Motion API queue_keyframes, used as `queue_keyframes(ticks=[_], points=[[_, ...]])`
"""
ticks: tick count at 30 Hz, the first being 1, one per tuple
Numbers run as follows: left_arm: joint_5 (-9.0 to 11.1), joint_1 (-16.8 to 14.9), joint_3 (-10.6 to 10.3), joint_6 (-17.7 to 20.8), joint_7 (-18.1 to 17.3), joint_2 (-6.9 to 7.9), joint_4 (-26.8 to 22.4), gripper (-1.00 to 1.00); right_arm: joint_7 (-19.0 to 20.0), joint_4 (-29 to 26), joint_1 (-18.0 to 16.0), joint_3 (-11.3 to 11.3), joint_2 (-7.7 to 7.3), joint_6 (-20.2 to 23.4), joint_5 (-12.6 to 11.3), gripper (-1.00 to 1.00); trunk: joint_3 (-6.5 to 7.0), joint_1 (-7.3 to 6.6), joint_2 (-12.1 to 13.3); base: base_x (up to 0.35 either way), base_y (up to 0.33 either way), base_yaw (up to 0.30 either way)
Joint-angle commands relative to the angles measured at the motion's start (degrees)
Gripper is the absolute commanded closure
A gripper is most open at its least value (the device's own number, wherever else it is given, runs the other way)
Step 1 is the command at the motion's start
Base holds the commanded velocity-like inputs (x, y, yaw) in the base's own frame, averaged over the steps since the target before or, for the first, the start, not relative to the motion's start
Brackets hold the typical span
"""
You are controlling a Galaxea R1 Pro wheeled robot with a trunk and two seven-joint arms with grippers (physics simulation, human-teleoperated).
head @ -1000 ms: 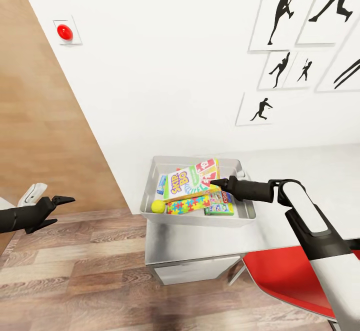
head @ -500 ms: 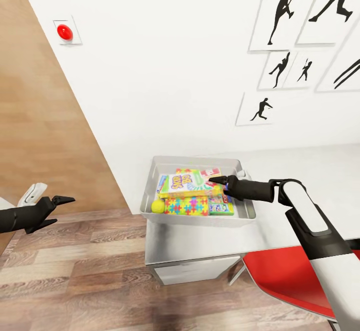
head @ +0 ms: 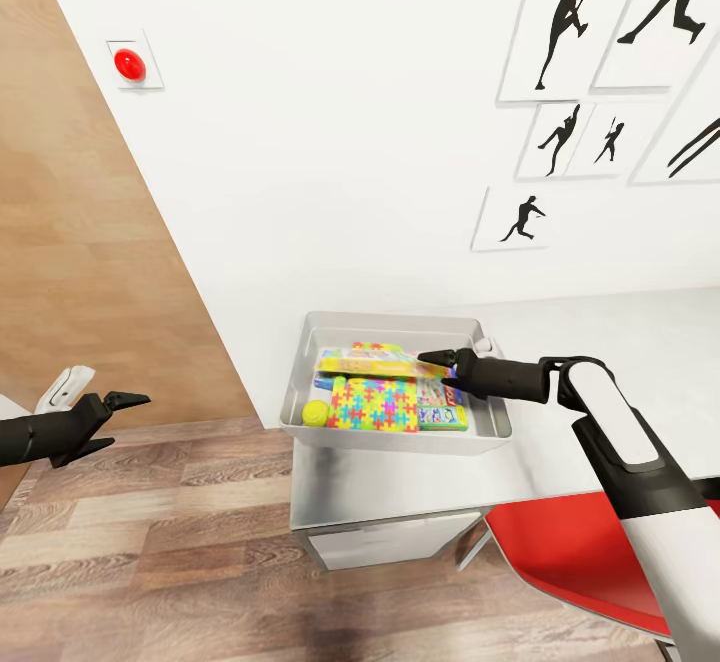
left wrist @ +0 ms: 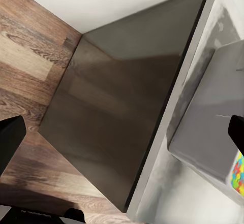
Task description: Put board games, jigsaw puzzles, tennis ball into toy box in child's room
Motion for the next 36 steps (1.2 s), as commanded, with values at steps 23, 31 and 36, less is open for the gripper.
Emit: queue_keyframes(ticks=[23, 31, 36], points=[[0.60, -0.06, 0.18, 0.17, 0.60, 0.13, -0.14, -1.00, -1.42, -5.23, -0.28, -0.01, -0.74, 0.02, -0.88, -1.00, -0.10, 0.03, -0.11, 0.000, 0.000, 0.000], [0.62, -0.06, 0.29, 0.17, 0.60, 0.17, -0.16, -1.00, -1.33, -8.33, 0.27, -0.08, -0.98, 0.02, -1.53, -1.00, -0.10, 0.03, -0.11, 0.000, 0.000, 0.000], [0.62, -0.06, 0.30, 0.17, 0.60, 0.16, -0.14, -1.00, -1.05, -10.66, 0.47, -0.10, -1.11, 0.02, -1.74, -1.00, -0.10, 0.03, -0.11, 0.000, 0.000, 0.000]])
